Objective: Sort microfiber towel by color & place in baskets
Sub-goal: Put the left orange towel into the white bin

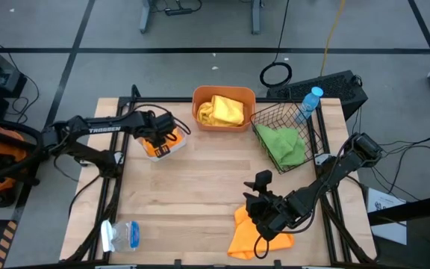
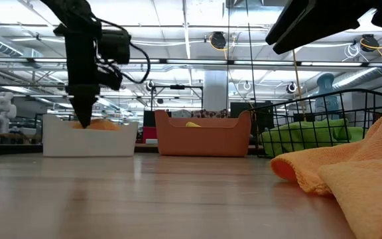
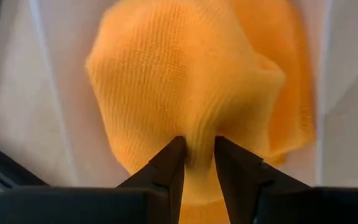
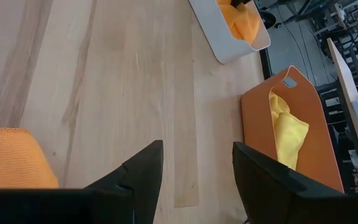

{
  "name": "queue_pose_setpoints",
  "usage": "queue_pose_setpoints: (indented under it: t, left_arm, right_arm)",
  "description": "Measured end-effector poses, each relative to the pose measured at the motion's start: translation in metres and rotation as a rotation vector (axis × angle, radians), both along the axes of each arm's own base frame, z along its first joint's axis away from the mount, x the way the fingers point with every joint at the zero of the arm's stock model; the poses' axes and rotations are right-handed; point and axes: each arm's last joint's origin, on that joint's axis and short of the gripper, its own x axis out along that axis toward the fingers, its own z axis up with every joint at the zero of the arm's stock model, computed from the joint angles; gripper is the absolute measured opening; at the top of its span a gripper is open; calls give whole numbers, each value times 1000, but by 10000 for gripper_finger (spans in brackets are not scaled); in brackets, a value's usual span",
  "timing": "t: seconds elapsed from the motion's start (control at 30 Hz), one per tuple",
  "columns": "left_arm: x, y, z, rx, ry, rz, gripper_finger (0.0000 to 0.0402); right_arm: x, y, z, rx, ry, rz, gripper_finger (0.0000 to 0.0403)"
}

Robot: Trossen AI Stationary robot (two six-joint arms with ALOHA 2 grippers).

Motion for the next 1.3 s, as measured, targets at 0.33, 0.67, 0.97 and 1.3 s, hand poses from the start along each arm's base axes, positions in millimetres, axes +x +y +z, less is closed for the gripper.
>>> queue_pose_setpoints:
  t: [0.33,0.67,0.97,1.3]
  left_arm:
    - [-2,-5,39,113,-133,-12,95]
    - [11,19,3,88,-129,23,95]
    - [15,24,-42,24,-10,45,95]
    - [13,9,7,111,-90,47,95]
  right_arm:
    - [2,-2,0,1,-2,-8,183]
    - [6,-9,-1,38,28,-20,183]
    - [3,-11,-3,46,46,-48,183]
    - [2,-11,-3,54,61,-42,183]
